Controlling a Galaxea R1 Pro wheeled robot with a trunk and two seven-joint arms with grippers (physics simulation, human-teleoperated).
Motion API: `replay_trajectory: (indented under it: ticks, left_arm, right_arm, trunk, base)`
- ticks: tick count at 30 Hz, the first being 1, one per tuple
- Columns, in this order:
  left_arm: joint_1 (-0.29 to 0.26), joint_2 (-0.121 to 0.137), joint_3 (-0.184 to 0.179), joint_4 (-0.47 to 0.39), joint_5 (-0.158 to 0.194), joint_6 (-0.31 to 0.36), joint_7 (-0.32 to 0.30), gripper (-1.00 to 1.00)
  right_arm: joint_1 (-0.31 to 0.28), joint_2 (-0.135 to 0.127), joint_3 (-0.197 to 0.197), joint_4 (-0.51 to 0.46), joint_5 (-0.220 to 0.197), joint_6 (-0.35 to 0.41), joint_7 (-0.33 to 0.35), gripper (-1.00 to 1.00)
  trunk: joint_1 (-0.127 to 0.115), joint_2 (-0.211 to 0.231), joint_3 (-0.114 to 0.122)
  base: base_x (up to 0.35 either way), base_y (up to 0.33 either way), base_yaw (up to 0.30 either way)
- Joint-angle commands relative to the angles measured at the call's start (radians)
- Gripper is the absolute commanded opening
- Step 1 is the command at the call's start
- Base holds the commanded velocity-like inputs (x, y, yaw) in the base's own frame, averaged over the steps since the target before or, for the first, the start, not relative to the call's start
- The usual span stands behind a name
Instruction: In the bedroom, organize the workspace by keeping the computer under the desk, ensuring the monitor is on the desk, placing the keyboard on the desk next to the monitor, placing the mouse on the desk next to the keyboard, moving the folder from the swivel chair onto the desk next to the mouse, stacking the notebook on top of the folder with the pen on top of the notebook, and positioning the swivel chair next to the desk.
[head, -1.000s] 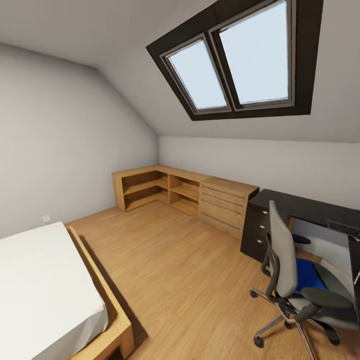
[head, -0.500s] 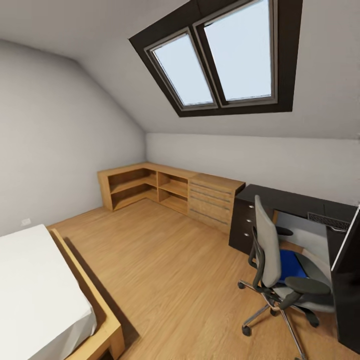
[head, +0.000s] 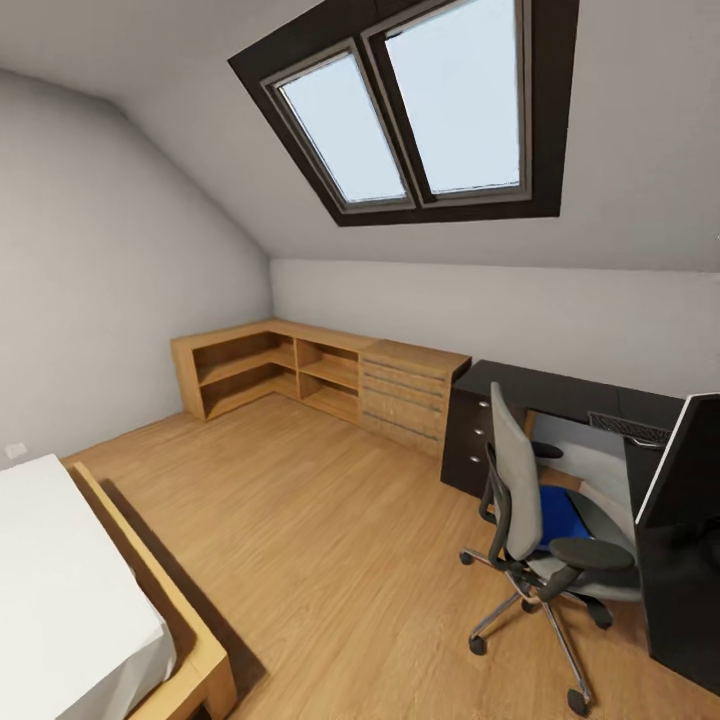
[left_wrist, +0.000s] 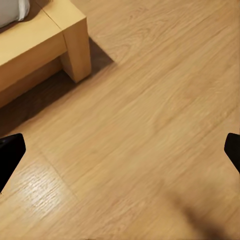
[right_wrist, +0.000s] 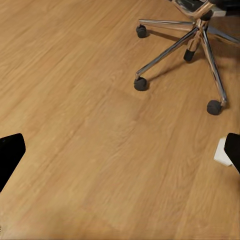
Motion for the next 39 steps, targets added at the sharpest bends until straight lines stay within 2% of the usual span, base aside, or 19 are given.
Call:
replay_trajectory:
  ticks: [1,6,24,39]
  left_arm:
    - [-0.001,0.0,0.002,0.0,0.001,-0.003,0.0,1.0]
    - [-0.001,-0.001,0.002,0.0,0.001,-0.002,0.0,1.0]
    - [-0.001,-0.002,0.002,0.0,0.001,-0.003,0.0,1.0]
    - [-0.001,-0.001,0.004,0.0,0.002,-0.003,0.0,1.0]
  right_arm:
    - [-0.001,0.0,0.0,0.001,-0.006,-0.004,0.002,1.0]
    - [-0.001,-0.001,0.0,0.0,-0.005,-0.004,0.002,1.0]
    - [-0.001,-0.001,0.0,0.001,-0.005,-0.007,0.002,1.0]
    - [-0.001,-0.001,0.001,0.004,-0.004,-0.007,0.005,1.0]
  trunk:
    - [0.0,-0.001,-0.003]
    - [0.0,-0.001,-0.009]
    - [0.0,-0.001,-0.02]
    - [0.0,-0.001,-0.02]
  base:
    - [0.146,0.233,-0.145]
    - [0.166,0.207,-0.149]
    - [0.012,0.008,-0.214]
    - [0.296,0.107,-0.281]
